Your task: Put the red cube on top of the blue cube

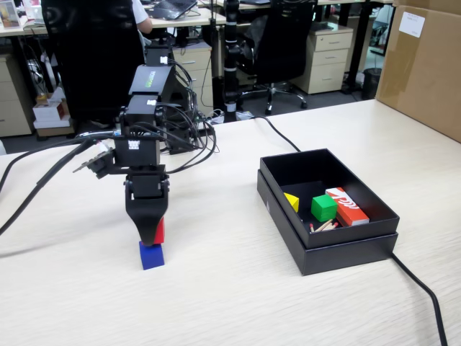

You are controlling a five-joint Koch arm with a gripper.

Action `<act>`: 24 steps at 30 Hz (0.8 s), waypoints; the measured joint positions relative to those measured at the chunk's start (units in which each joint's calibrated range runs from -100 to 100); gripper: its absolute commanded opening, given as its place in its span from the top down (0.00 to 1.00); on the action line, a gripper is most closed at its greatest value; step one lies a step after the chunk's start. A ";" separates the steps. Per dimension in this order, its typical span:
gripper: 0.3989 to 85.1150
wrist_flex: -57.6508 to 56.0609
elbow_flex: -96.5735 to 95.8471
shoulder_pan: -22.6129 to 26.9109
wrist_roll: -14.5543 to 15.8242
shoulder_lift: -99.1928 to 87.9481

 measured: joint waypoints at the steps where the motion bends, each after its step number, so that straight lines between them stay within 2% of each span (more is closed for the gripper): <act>1: 0.96 0.00 0.00 0.00 0.00 0.00; 12: 0.95 0.00 0.00 -0.05 0.00 0.00; 15: 0.77 0.00 0.00 -0.10 0.05 0.00; 16: 0.74 0.00 -0.46 -0.10 0.00 0.00; 19: 0.73 0.00 -0.91 -0.10 0.00 0.13; 22: 0.62 0.00 -0.91 -0.15 0.00 0.13; 24: 0.62 0.00 -0.91 -0.15 0.00 0.13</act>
